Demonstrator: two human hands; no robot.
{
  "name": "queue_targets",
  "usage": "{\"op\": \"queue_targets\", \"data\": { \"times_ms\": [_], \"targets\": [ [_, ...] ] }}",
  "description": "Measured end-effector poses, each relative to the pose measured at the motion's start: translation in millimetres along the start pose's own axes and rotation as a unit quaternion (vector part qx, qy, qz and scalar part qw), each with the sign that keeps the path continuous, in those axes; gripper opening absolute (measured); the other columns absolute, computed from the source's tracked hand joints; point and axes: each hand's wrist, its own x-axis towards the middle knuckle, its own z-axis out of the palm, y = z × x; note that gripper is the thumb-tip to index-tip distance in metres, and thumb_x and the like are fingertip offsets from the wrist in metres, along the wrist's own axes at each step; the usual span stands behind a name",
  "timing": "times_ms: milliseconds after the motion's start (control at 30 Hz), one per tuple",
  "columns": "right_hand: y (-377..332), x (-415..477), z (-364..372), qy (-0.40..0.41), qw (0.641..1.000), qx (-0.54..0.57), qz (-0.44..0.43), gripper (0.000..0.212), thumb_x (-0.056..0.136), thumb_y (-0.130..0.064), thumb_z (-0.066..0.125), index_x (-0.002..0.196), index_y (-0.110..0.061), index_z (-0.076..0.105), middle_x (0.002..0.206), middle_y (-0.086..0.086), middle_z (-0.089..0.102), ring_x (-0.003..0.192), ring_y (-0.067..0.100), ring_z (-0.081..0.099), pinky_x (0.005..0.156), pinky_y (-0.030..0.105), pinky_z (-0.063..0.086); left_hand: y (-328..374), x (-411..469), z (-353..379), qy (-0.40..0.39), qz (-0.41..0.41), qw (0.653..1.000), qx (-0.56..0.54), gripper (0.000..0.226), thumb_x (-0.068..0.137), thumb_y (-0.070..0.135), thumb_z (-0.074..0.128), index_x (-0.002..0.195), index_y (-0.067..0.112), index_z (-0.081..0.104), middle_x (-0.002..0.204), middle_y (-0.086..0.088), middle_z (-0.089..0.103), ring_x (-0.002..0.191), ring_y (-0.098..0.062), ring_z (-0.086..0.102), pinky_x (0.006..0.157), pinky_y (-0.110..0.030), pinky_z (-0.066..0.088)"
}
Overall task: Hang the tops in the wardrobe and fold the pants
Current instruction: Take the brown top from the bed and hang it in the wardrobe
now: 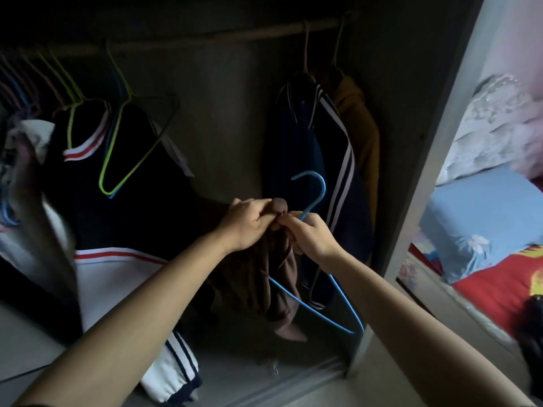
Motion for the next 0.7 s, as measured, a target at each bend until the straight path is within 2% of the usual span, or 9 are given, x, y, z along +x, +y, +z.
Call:
{"op": "queue_targets", "data": {
  "times_ms": [67,133,233,267,333,433,533,633,700],
  "targets": [
    [4,-3,-2,0.118,0.975,-0.165,-0.091,0.024,0.088,-0.039,0.067,0.092,-0.016,0.066,0.076,-0.009,0.058,0.069,0.007,0.052,0.063,0.025,0.039,-7,4,3,0.027,-0.024,0.998,-0.049,0.033,0.091,0.043,0.042,0.105,0.029,0.069,0.104,0.003,0.073,0.107,-0.020,0.065,0.099,-0.043,0.044],
    [15,-12,-8,0.228,0.910,-0.295,-0.183,0.036,0.087,-0.043,0.067,0.113,-0.018,0.061,0.103,-0.001,0.055,0.093,0.013,0.052,0.079,0.027,0.039,-15,7,6,0.079,-0.064,0.987,-0.126,0.031,0.099,0.035,0.047,0.099,0.016,0.071,0.098,-0.005,0.073,0.102,-0.022,0.066,0.094,-0.040,0.048],
    [30,-27,-13,0.279,0.805,-0.394,-0.345,0.027,0.089,-0.034,0.062,0.112,-0.020,0.060,0.108,0.003,0.053,0.099,0.021,0.051,0.081,0.034,0.038,-23,10,7,0.127,-0.103,0.972,-0.171,0.036,0.101,0.029,0.047,0.094,0.002,0.069,0.097,-0.014,0.071,0.095,-0.018,0.065,0.085,-0.028,0.045],
    [36,-29,-12,0.235,0.808,-0.394,-0.370,0.022,0.089,-0.030,0.063,0.108,-0.018,0.062,0.104,0.004,0.055,0.094,0.023,0.054,0.077,0.038,0.043,-23,11,7,0.127,-0.105,0.971,-0.173,0.035,0.101,0.028,0.048,0.094,0.001,0.069,0.097,-0.015,0.071,0.093,-0.016,0.063,0.082,-0.025,0.043],
    [42,-30,-6,0.106,0.866,-0.383,-0.305,0.031,0.090,-0.033,0.064,0.116,-0.016,0.062,0.106,0.003,0.055,0.092,0.025,0.058,0.073,0.042,0.050,-21,12,8,0.117,-0.106,0.972,-0.173,0.034,0.100,0.029,0.048,0.095,0.004,0.069,0.096,-0.012,0.071,0.090,-0.010,0.061,0.080,-0.022,0.042],
    [49,-25,5,-0.004,0.894,-0.402,-0.197,0.061,0.090,-0.044,0.063,0.142,-0.017,0.045,0.131,0.004,0.048,0.116,0.024,0.052,0.093,0.038,0.049,-14,15,11,0.124,-0.085,0.971,-0.185,0.028,0.099,0.033,0.050,0.091,0.017,0.071,0.089,0.005,0.071,0.081,0.006,0.061,0.076,-0.013,0.042],
    [44,-25,15,-0.012,0.864,-0.404,-0.302,0.032,0.094,-0.033,0.061,0.113,-0.008,0.063,0.117,0.008,0.059,0.105,0.029,0.057,0.089,0.043,0.049,-14,16,13,0.133,-0.082,0.967,-0.202,0.038,0.096,0.047,0.050,0.087,0.017,0.071,0.084,0.009,0.072,0.076,0.012,0.062,0.074,-0.013,0.046],
    [42,-32,24,0.032,0.831,-0.360,-0.424,0.018,0.092,-0.023,0.064,0.092,-0.006,0.067,0.098,0.006,0.063,0.086,0.026,0.059,0.078,0.034,0.051,-23,15,11,0.150,-0.085,0.966,-0.192,0.045,0.090,0.051,0.050,0.094,0.012,0.071,0.092,0.003,0.073,0.086,0.001,0.063,0.084,-0.025,0.048],
    [42,-39,30,0.024,0.846,-0.295,-0.444,0.014,0.084,-0.021,0.067,0.082,-0.008,0.061,0.086,0.003,0.057,0.075,0.020,0.052,0.070,0.026,0.045,-27,13,9,0.159,-0.098,0.965,-0.186,0.043,0.086,0.048,0.050,0.099,0.014,0.073,0.096,0.004,0.072,0.095,-0.007,0.065,0.088,-0.027,0.048]
  ]
}}
